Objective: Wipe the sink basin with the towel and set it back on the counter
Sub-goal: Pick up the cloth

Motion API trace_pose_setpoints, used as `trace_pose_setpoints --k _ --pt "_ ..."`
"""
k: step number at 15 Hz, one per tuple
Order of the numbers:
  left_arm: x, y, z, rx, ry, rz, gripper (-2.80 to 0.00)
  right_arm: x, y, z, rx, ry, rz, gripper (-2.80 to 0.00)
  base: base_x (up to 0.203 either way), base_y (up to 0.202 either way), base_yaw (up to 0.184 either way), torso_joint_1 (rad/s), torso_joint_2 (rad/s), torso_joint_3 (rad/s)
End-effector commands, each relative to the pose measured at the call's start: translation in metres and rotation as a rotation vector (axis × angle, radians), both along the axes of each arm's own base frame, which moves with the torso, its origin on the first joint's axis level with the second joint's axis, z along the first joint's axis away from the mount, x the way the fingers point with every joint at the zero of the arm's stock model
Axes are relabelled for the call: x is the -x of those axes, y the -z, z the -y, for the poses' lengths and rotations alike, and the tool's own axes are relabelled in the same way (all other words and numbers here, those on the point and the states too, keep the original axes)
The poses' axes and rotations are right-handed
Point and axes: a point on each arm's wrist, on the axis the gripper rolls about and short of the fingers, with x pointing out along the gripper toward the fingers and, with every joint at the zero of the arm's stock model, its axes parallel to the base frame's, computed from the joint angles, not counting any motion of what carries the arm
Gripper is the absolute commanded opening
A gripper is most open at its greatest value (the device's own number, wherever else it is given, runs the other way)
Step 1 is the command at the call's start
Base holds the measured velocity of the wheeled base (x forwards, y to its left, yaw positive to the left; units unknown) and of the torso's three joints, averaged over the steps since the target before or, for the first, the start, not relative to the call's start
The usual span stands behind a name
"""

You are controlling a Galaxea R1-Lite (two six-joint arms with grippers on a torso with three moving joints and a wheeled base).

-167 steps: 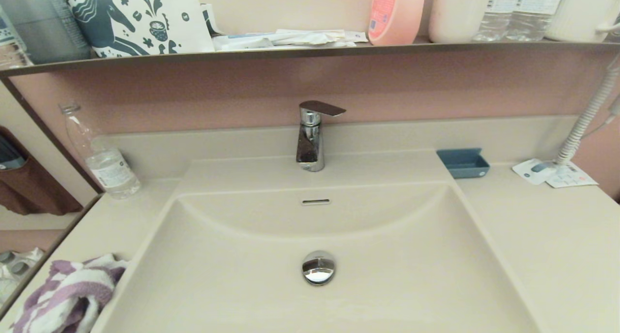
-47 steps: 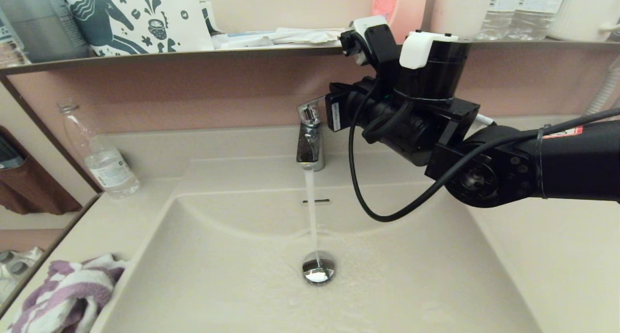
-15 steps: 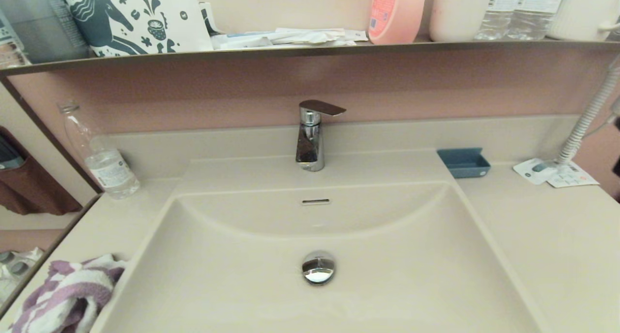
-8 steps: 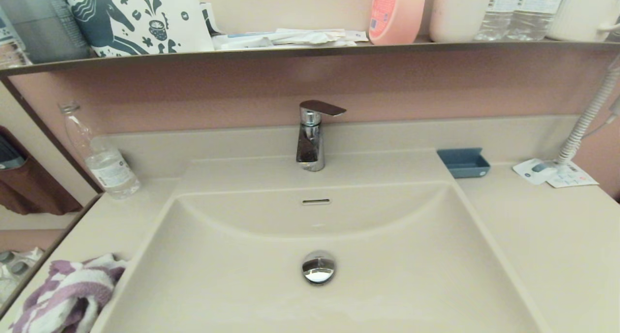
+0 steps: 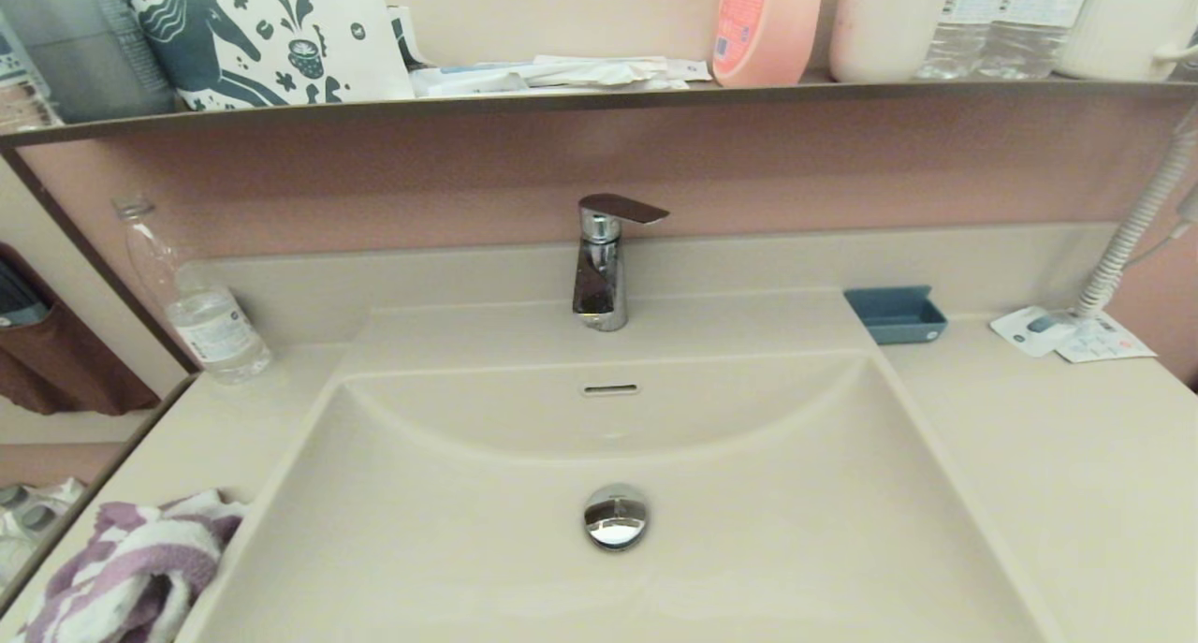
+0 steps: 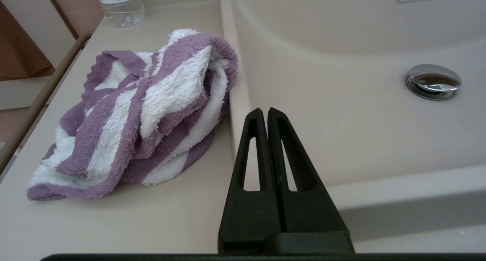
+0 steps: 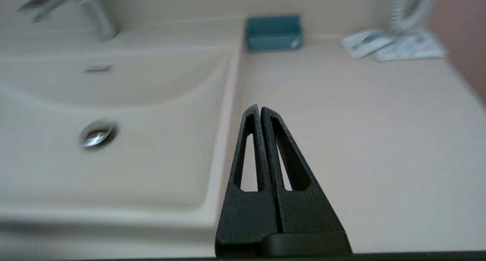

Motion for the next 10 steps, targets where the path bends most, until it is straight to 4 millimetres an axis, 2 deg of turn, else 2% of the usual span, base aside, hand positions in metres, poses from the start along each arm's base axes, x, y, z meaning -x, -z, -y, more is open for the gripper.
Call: trace_pose_setpoints --k 1,5,10 --pt "0.0 0.0 0.0 -0.002 0.001 0.0 -2.8 0.016 0.005 0.001 0.0 -0.027 0.015 -2.8 0.0 0.0 0.0 0.0 0.0 0.0" --pt "0.0 0.0 0.0 0.0 0.001 0.0 -2.8 0.032 0.023 0.001 -0.002 -0.008 0.094 -2.8 0.0 0.0 0.0 0.0 0.0 0.0" --pt "0.0 0.0 0.0 0.0 0.0 0.0 -2.8 0.028 0.055 0.003 -0.006 0.091 0.065 -2.8 0.0 0.0 0.0 0.0 0.0 0.0"
